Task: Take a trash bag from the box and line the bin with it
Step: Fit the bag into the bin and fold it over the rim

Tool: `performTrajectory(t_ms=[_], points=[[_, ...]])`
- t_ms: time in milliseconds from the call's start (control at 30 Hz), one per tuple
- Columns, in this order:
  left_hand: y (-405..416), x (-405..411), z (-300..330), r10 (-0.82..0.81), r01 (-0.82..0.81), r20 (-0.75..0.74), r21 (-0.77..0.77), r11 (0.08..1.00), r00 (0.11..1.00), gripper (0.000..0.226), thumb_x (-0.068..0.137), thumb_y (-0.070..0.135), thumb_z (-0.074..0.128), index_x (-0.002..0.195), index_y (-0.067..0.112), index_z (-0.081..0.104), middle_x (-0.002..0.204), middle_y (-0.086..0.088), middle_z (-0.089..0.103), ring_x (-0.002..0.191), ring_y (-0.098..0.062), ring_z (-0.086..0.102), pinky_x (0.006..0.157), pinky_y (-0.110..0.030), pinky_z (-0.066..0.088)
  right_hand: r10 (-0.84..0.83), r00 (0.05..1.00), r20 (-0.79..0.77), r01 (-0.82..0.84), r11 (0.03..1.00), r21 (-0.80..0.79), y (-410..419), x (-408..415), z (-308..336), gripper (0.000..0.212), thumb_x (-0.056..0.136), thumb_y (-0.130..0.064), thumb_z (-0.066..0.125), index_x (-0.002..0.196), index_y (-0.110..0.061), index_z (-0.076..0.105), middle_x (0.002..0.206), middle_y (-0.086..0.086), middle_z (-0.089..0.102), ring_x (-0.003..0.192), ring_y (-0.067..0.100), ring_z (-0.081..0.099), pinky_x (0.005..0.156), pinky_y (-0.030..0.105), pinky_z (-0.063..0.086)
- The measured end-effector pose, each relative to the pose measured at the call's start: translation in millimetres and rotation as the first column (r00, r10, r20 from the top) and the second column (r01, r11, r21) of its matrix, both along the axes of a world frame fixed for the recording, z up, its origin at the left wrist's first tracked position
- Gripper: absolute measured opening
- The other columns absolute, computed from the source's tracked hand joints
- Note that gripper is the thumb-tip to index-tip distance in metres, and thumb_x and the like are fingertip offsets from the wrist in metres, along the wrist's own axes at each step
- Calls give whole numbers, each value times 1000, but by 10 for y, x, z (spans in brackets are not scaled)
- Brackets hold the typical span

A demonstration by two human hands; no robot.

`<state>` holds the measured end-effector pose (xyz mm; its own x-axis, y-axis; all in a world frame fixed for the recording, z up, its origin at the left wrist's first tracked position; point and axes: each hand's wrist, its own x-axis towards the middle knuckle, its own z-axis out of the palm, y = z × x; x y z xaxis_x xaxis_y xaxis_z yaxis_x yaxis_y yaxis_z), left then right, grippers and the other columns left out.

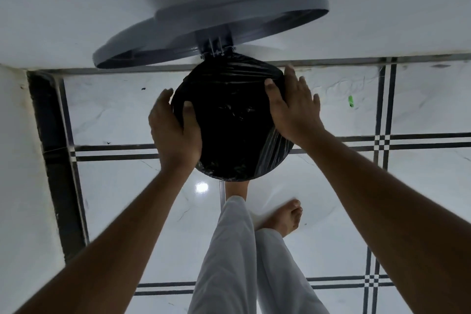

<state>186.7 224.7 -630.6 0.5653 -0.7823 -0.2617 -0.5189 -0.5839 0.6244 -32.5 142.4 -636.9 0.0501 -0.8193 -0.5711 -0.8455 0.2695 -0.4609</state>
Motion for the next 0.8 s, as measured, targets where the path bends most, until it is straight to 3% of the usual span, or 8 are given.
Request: performTrajectory(t_ms=[133,200,267,300,400,500,667,800], points=[[137,-266,62,-574,607,301,-22,795,762,34,104,25,60,132,8,67,131,-14,69,121,-33,62,108,-44,45,-205,977,51,209,971,-112,-58,-35,24,79,114,-57,37,175,-9,21,180,13,30,168,31,22,135,55,19],[177,-388,16,-859,786,148,350,509,491,37,107,39,50,128,15,70,117,-8,73,115,-31,67,106,-44,48,-265,962,61,272,948,-167,19,-48,73,75,114,-54,41,172,-8,30,173,15,42,163,31,33,132,51,28],[174,-431,-124,-905,745,-98,608,275,414,36,109,42,51,123,14,70,93,-4,67,106,-28,71,98,-38,54,-287,956,66,294,941,-166,168,-61,87,73,114,-54,40,170,-8,35,169,14,49,160,32,39,129,51,33],[145,-447,-172,-872,744,-180,614,262,455,32,109,38,53,123,14,69,90,-3,65,102,-27,71,94,-36,57,-290,954,73,298,942,-153,247,-59,88,73,114,-56,39,169,-8,36,168,14,50,159,32,41,129,51,34],[34,-514,-447,-733,721,-164,410,558,660,40,110,32,49,143,12,57,131,-14,67,125,-35,65,106,-45,54,-274,954,125,291,944,-154,526,-60,-10,77,111,-68,30,165,-14,42,163,9,56,151,32,50,124,56,42],[-77,-587,-753,-654,641,-120,389,662,747,59,112,41,45,160,9,40,161,-19,46,148,-39,45,121,-49,39,-238,965,112,255,950,-179,736,-34,-167,73,116,-57,30,175,-16,22,182,4,28,166,23,28,135,48,26],[-259,-683,-1349,-588,552,-164,603,576,792,78,111,65,30,172,17,18,178,-16,17,163,-38,19,131,-52,16,-239,961,142,272,916,-295,808,-9,-385,68,120,-46,30,177,-14,11,186,5,13,170,19,17,135,51,26],[-346,-821,-1562,-773,626,-179,707,329,609,65,118,42,27,173,23,-1,181,-16,-5,166,-43,-3,132,-56,0,-233,962,141,270,879,-394,860,24,-519,66,121,-38,33,176,-10,12,185,8,14,169,22,23,130,54,34]])
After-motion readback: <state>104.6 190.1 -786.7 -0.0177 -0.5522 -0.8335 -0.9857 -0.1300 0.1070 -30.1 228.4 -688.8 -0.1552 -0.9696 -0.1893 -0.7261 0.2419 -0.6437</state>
